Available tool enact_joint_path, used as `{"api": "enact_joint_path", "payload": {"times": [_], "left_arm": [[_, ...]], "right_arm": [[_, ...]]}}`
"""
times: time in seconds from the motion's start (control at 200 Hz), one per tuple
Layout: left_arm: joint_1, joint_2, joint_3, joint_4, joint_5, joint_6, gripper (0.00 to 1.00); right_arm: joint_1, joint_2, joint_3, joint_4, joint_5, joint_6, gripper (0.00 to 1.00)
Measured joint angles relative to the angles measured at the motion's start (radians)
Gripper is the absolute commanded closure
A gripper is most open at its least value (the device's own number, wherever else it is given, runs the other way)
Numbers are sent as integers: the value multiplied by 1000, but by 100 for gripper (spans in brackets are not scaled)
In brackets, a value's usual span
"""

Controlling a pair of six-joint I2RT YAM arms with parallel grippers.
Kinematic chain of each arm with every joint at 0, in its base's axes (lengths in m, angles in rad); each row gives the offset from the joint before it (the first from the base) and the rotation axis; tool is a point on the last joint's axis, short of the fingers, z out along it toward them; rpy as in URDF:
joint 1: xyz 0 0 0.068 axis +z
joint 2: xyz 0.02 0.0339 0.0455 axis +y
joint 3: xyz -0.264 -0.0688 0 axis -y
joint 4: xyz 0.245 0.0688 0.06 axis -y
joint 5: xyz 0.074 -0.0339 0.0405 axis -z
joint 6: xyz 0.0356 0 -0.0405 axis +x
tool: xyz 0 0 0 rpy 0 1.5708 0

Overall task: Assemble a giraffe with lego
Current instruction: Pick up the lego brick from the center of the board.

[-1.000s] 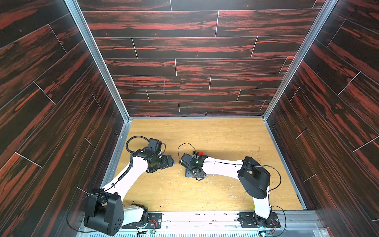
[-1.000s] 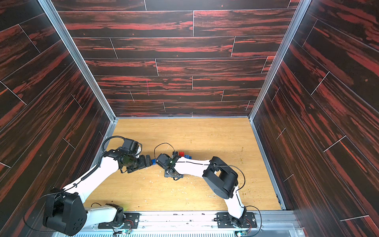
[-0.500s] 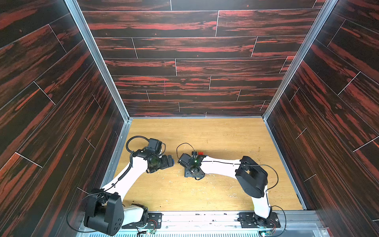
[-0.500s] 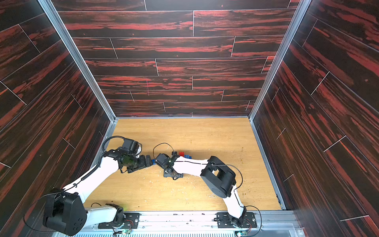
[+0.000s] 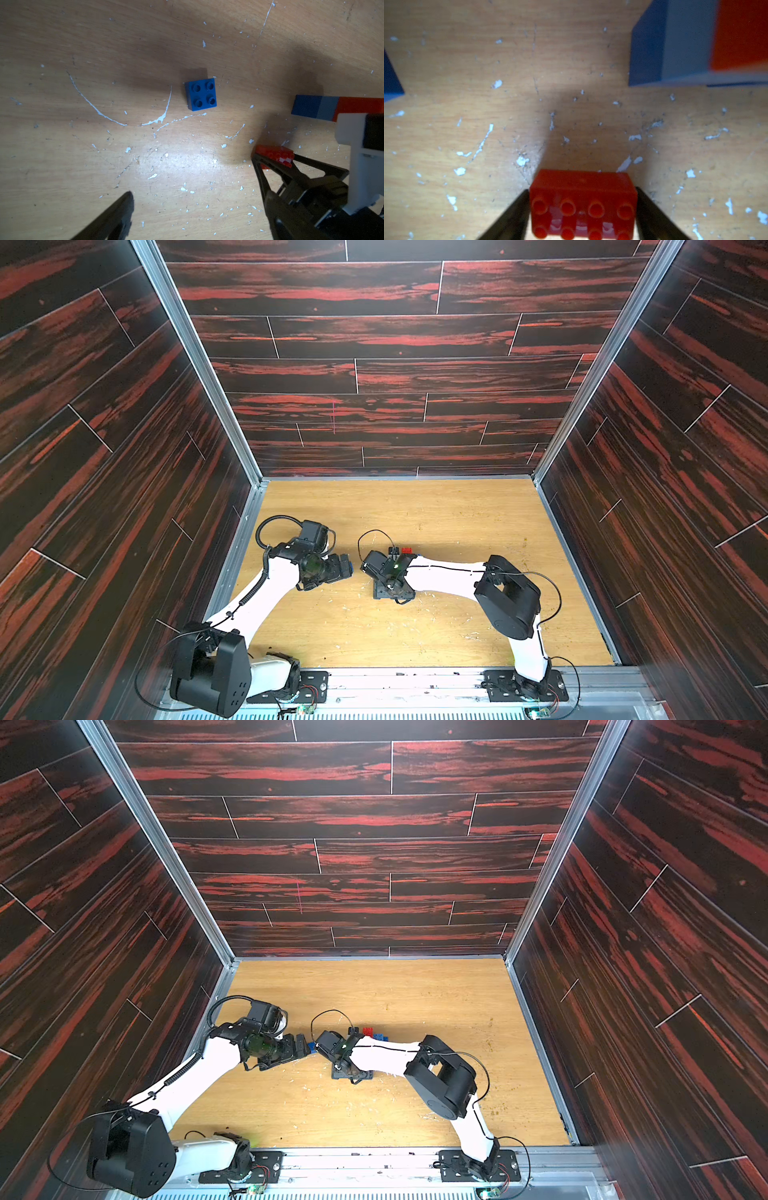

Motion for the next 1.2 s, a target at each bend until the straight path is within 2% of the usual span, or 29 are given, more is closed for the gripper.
{"api": "enact_joint_path", "payload": {"times": [0.245,0.927,1.197], "left_arm": [[0,0,0,0,4,2,1],[0,0,0,0,16,4,2],[0,0,0,1,18,4,2]], "right_arm": [[0,0,0,-2,0,-6,25],[0,0,5,-24,9,-19,24],[0,0,27,-31,9,-36,27]]}}
